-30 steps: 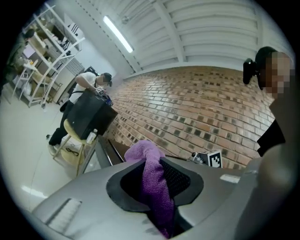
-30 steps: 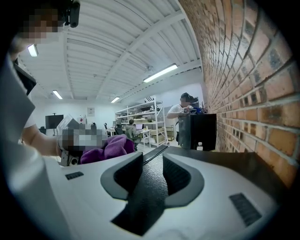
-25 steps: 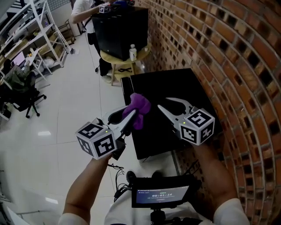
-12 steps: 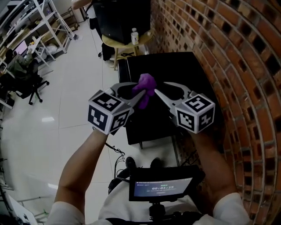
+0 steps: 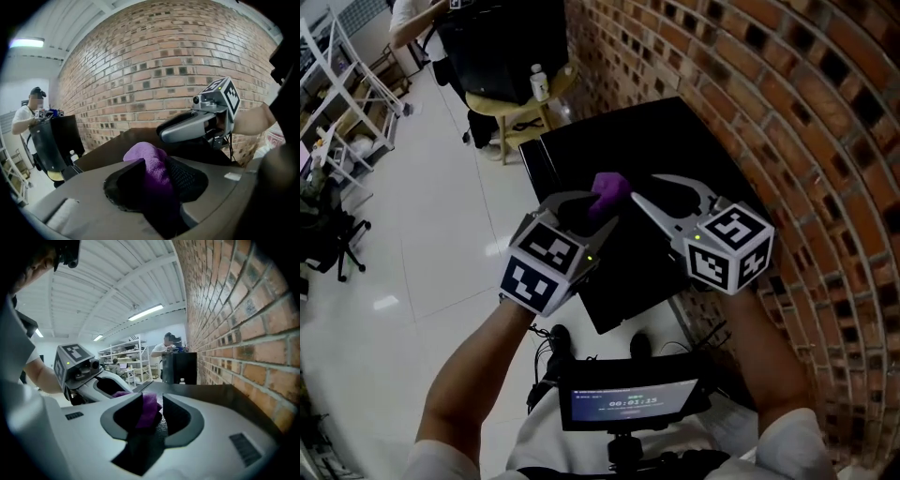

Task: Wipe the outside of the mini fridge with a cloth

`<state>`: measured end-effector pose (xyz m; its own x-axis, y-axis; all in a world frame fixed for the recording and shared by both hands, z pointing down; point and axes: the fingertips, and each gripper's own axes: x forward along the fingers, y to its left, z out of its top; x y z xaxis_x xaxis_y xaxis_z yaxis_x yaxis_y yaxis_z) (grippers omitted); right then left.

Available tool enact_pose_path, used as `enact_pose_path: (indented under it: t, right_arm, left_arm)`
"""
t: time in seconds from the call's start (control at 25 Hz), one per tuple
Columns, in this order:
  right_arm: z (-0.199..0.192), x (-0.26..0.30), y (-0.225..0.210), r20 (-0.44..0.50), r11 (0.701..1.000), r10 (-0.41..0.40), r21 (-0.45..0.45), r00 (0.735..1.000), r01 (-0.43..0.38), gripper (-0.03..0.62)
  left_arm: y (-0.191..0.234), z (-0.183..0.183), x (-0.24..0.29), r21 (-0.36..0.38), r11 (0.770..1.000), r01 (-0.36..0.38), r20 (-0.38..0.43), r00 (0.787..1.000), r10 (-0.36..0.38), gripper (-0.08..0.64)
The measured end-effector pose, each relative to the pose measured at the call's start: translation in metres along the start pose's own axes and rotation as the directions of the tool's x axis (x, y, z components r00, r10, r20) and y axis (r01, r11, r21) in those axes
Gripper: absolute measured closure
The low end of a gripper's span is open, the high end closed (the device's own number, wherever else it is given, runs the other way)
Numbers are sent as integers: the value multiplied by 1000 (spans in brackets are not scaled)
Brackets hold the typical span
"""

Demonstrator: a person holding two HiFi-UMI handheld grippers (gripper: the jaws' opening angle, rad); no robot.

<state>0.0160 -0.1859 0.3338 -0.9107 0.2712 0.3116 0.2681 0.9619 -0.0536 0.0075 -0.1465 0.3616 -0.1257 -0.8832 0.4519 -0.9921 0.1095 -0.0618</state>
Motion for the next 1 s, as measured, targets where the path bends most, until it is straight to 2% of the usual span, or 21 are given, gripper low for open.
enact_pose_path:
  t: [0.12,0.28,0.36,0.44,0.56,0.72,0.88,1.0]
  right_arm:
    - [6,-11,-6,22,988,-147,51,989,145,466]
    - [14,-34,1,45,937,-341,100,939,336,446]
    - [16,-44,10,46,911,-401,122,915,393,443]
    - [15,-57,17,42,885,-452,141,891,443,436]
    - [10,-76,24,39,853,-508,160,860,496,436]
    - [5,-85,23,50,840,-525,194,850,507,436]
    - [5,-81,32,71,850,-508,201,858,487,437]
    - [12,-78,31,92,841,-523,218,847,496,436]
  left_arm:
    - [-12,2,-2,16,991,131,25,991,-131,363]
    - [-24,3,-12,25,958,285,64,956,-286,254]
    - [-24,0,-17,28,948,316,71,946,-317,225]
    - [-25,-1,-17,40,943,330,66,941,-332,225]
    - [-26,0,-5,106,939,326,32,943,-331,225]
    - [-21,-1,11,175,936,304,-31,952,-303,264]
    - [-6,0,16,192,940,283,-49,959,-279,416]
    - [8,6,20,253,925,283,-68,959,-275,452]
